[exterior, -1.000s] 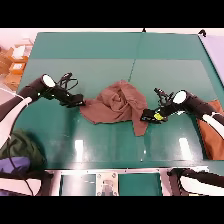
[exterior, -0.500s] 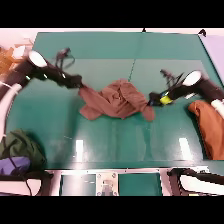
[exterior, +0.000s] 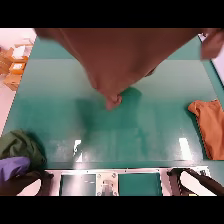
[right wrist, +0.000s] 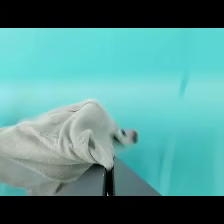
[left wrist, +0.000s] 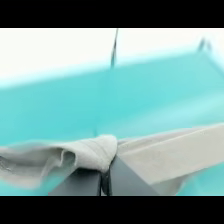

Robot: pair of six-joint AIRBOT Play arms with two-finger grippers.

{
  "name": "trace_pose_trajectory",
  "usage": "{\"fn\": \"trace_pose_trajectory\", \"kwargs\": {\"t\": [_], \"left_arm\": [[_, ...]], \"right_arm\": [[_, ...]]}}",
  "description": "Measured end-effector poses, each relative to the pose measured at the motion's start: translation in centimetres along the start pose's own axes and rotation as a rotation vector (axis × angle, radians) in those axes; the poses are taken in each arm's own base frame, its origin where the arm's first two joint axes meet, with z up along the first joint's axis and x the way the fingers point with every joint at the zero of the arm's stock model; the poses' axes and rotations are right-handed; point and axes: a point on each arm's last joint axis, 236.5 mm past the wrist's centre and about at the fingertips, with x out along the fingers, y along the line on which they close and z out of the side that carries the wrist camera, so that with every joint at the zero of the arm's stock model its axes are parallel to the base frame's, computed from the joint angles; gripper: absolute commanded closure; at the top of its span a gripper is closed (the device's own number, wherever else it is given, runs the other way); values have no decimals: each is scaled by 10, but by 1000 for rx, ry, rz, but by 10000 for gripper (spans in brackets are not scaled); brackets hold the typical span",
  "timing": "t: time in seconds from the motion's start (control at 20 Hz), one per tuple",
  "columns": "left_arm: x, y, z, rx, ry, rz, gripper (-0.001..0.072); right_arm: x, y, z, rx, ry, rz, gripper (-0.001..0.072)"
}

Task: Fold the shirts.

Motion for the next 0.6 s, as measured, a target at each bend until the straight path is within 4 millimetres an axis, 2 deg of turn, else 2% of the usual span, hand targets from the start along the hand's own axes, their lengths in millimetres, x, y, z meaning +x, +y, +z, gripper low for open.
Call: {"fn": "trace_pose_trajectory", "kwargs": {"t": [0.1,0.2,0.25,0.35,0.45,0.55,0.6], "left_arm": [[-54,-18,41,32,-159,5,678],[-94,-33,64,50,-262,-6,678],[-108,-41,70,53,-293,-18,678],[-124,-50,73,54,-317,-37,678],[-124,-53,66,44,-296,-48,678],[-106,-48,49,17,-232,-53,678],[-91,-42,36,0,-183,-52,678]], "right_arm": [[-56,24,37,-53,-186,-1,692],[-106,48,61,-99,-346,6,692],[-125,57,69,-117,-409,8,692],[-155,71,80,-144,-507,12,692],[-163,75,86,-151,-545,21,692],[-146,70,89,-134,-526,37,692],[-130,67,90,-124,-499,55,692]]}}
